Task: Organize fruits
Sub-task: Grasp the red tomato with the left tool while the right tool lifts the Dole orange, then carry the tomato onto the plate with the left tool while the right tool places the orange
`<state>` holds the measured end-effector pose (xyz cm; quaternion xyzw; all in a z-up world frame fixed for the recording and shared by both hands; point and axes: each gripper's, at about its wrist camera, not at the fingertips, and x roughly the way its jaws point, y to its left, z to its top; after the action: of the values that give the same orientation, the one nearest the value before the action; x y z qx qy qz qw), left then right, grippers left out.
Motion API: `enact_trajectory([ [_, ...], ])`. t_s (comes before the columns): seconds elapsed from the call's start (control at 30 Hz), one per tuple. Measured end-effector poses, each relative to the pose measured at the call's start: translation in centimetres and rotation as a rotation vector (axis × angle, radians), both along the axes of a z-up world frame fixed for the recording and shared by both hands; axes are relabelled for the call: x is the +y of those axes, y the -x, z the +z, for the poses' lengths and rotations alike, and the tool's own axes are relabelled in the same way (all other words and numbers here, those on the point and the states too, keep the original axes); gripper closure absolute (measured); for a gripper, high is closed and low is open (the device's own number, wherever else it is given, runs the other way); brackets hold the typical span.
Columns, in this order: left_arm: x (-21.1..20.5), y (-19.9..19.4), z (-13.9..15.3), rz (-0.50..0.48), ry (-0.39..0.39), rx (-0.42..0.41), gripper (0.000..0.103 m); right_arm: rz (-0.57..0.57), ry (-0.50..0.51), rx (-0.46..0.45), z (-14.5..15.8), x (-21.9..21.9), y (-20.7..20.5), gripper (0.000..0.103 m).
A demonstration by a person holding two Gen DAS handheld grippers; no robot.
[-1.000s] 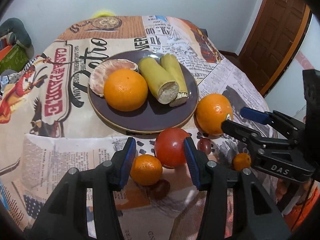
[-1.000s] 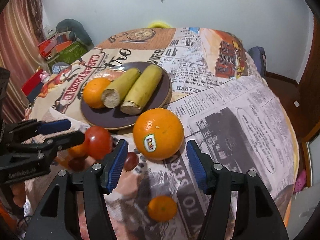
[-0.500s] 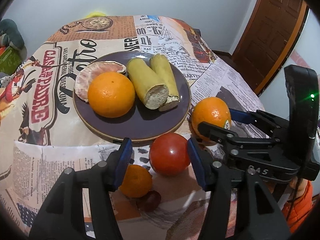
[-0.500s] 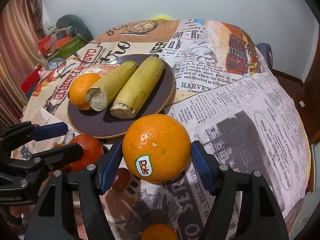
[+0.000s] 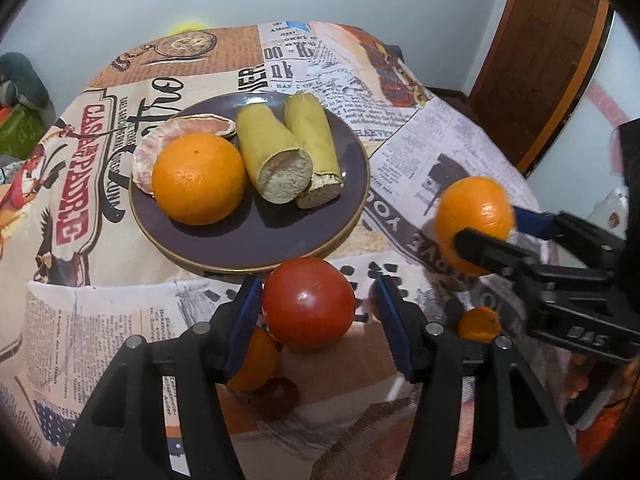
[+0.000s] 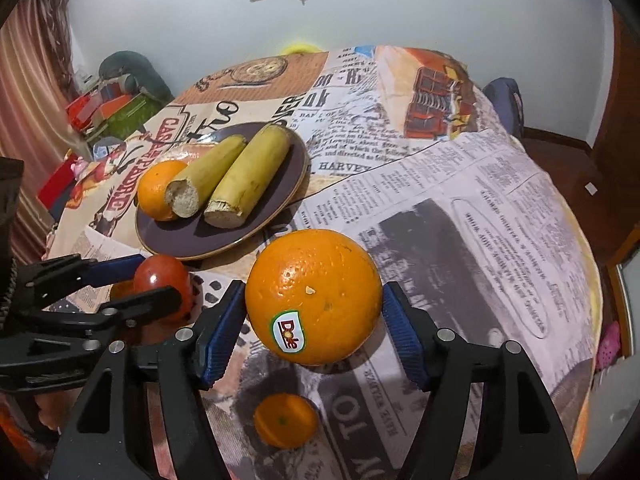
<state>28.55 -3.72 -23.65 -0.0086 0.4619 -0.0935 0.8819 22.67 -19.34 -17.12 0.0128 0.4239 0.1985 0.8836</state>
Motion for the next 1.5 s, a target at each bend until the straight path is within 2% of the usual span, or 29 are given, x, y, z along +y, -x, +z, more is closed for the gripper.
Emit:
enact_trajectory([
  [0.17, 0.2, -0.1, -0.5, 0.016, -0.026, -0.002, 0.046, 0.006, -0.01, -0.011, 0.4, -0.1, 0.3, 0.038],
  [0.27, 0.2, -0.1, -0.5, 0.018, -0.028, -0.004, 0.052, 0.013, -0.013, -0.017, 0.6, 0.2, 0.4, 0.038],
  [0.47, 0.8, 0.1, 0.1, 0.017, 0.009, 0.001, 0.057, 0.024, -0.013, -0.034, 1.4, 0.8, 0.7, 0.038],
  [0.9, 4.7, 0.6, 6.2, 0.074, 0.031, -0.157, 0.057, 0.042, -0.027, -0.135, 5.3, 3.2, -0.3, 0.038],
  [1.17, 7.3, -2.0, 8.2, 0.109, 0.023, -0.22, 0.057, 0.047, -0.029, -0.185, 6.7, 5.3, -2.2, 0.038],
  [1.5, 7.4, -7.6, 6.7, 0.104, 0.028, -0.191, 0.057, 0.027, -0.038, -0.195, 6.7, 5.8, -4.8, 0.038],
])
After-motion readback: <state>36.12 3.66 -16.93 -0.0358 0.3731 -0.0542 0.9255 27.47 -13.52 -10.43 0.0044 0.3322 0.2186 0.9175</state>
